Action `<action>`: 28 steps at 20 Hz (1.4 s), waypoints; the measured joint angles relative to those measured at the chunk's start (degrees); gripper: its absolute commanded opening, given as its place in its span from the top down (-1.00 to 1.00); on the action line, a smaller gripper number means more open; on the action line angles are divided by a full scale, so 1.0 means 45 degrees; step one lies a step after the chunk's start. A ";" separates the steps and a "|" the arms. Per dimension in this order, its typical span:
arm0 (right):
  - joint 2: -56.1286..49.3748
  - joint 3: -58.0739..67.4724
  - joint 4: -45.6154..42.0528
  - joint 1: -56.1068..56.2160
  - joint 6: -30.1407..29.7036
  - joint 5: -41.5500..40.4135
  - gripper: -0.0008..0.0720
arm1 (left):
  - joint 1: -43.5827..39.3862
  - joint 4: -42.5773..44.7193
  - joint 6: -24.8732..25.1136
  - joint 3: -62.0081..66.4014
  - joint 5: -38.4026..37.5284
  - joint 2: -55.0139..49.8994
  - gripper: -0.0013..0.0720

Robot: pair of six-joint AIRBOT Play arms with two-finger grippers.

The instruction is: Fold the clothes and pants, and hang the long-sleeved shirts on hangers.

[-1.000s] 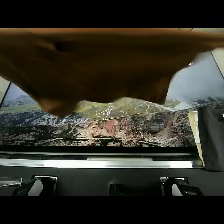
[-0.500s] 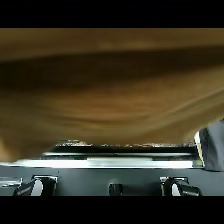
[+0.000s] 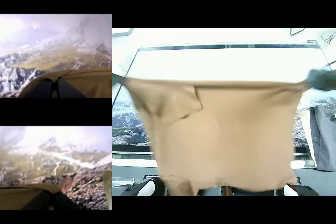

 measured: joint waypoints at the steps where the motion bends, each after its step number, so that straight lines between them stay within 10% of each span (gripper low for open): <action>1: -0.1020 -0.0549 -0.0087 0.0321 0.0117 -0.0194 0.88 | -0.0457 -0.0024 0.0068 -0.1311 0.0709 -0.0607 0.87; 15: -0.7038 -0.1773 -0.0593 0.1345 0.3871 -1.0384 0.88 | -0.2841 -0.1132 0.1141 -0.2059 0.9146 -0.8310 0.87; 23: -0.7703 -0.0991 -0.0578 0.0529 0.5425 -1.0190 0.88 | -0.3769 -0.1234 0.1302 -0.1428 1.0724 -0.9112 0.87; 28: -0.6887 -0.0690 -0.0461 0.0044 0.4148 -0.7237 0.88 | -0.3065 -0.0962 0.1307 -0.0918 0.7660 -0.8456 0.87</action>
